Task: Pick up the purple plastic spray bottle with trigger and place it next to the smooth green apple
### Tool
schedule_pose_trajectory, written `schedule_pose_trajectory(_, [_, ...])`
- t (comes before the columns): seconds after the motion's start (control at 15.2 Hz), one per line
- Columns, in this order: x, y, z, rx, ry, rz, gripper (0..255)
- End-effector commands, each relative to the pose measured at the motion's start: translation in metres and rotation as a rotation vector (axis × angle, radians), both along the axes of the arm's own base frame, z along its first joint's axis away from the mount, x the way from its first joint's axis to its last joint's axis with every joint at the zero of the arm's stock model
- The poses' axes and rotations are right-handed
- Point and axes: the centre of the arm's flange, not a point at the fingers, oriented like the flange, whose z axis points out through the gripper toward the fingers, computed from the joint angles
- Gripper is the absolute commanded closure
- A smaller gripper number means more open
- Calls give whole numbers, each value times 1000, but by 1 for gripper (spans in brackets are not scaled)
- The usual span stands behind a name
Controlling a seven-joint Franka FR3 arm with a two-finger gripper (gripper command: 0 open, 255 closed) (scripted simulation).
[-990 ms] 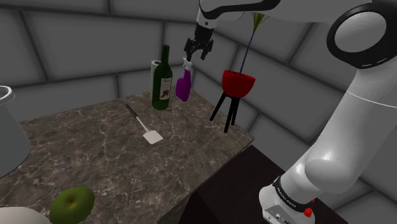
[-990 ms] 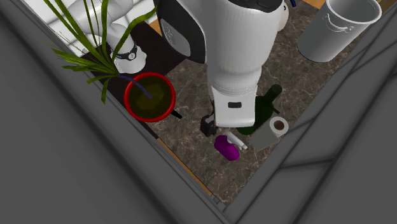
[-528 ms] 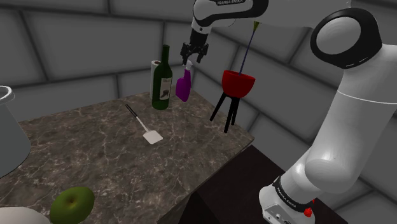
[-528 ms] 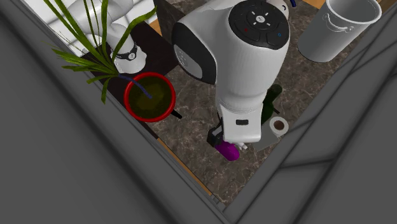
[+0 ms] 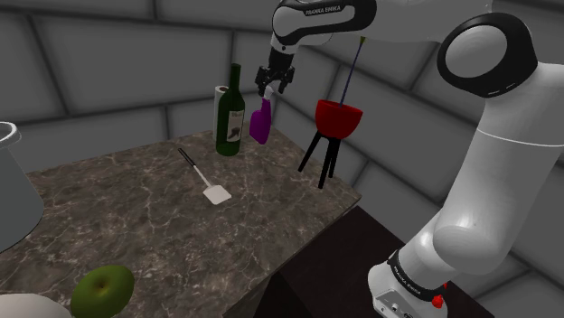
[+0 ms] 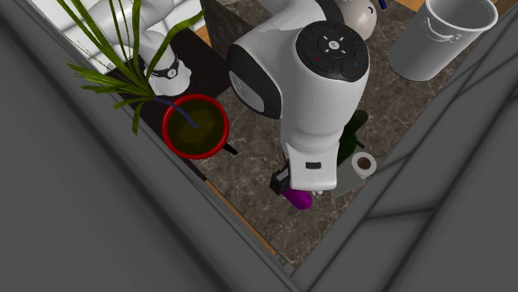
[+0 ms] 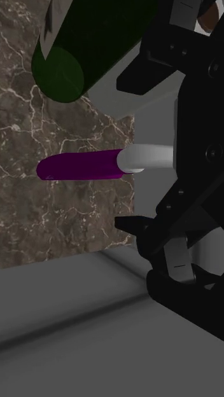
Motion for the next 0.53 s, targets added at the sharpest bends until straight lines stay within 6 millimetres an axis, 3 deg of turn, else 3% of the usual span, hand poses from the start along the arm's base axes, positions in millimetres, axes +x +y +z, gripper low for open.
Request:
schedule_pose_trajectory(0.0, [0, 0, 0, 0, 0, 0, 0])
schedule_pose_trajectory(0.07, [0, 0, 0, 0, 0, 0, 0])
schedule_pose_trajectory(0.13, [0, 0, 0, 0, 0, 0, 255])
schedule_pose_trajectory(0.46, [0, 0, 0, 0, 0, 0, 255])
